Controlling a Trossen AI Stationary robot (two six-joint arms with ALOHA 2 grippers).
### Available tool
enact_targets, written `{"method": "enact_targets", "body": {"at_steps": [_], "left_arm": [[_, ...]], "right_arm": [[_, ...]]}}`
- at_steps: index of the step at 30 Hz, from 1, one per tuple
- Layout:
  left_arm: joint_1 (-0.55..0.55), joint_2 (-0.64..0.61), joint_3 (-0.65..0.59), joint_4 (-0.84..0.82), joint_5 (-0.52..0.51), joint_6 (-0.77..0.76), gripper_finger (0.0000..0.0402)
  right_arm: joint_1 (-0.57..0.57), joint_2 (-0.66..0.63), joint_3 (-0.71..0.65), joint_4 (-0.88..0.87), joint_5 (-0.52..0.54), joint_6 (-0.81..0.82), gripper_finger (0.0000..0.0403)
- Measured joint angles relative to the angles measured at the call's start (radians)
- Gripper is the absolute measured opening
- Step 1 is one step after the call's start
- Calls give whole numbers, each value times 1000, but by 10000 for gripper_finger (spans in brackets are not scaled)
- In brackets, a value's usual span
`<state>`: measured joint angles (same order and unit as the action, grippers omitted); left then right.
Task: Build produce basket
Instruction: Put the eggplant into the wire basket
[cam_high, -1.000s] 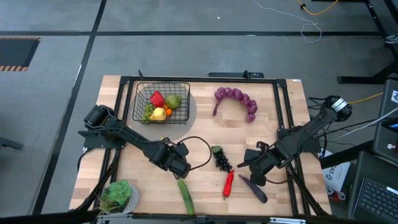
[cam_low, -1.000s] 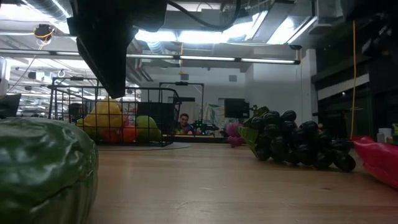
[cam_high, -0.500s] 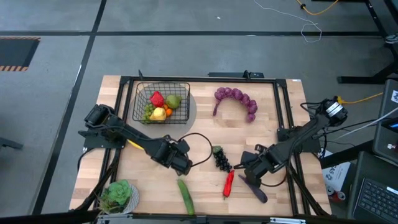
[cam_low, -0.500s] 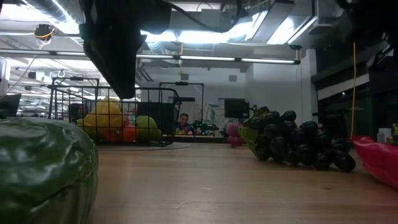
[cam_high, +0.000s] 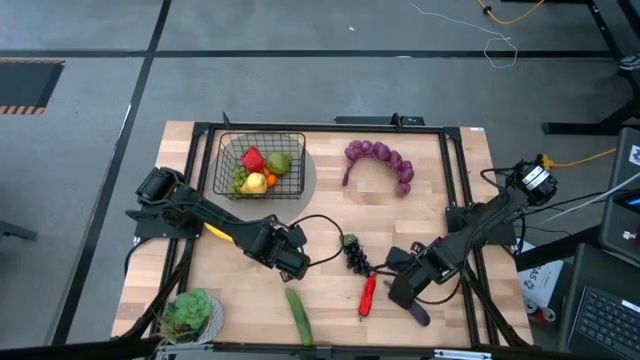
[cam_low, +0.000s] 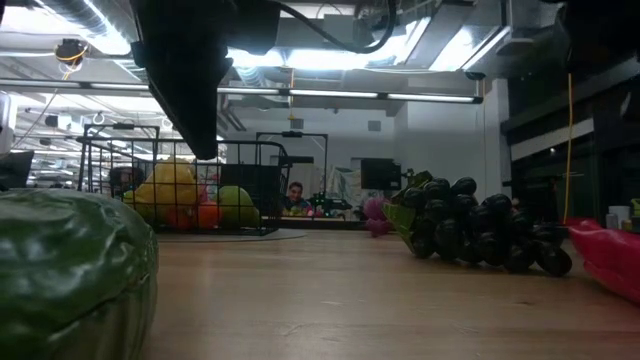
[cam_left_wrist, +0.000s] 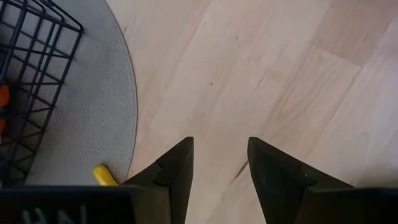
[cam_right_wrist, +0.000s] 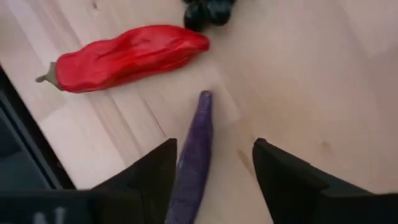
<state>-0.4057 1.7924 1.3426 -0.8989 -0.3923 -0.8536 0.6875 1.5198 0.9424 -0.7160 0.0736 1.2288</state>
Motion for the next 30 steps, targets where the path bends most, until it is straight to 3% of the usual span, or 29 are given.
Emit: {"method": "enact_targets", "body": {"at_steps": [4, 14, 22, 26, 30], "left_arm": [[0, 0, 0, 0, 0, 1, 146], [0, 0, 0, -3, 0, 38, 146], [0, 0, 0, -5, -10, 52, 146], [0, 0, 0, -4, -10, 51, 146], [0, 0, 0, 0, -10, 50, 146]], "right_arm": [[25, 67, 0, 9, -50, 4, 232], [38, 229, 4, 106, -189, 59, 228], [38, 229, 3, 105, -209, 66, 225], [38, 226, 2, 99, -208, 67, 197], [38, 227, 1, 88, -200, 76, 132]]}}
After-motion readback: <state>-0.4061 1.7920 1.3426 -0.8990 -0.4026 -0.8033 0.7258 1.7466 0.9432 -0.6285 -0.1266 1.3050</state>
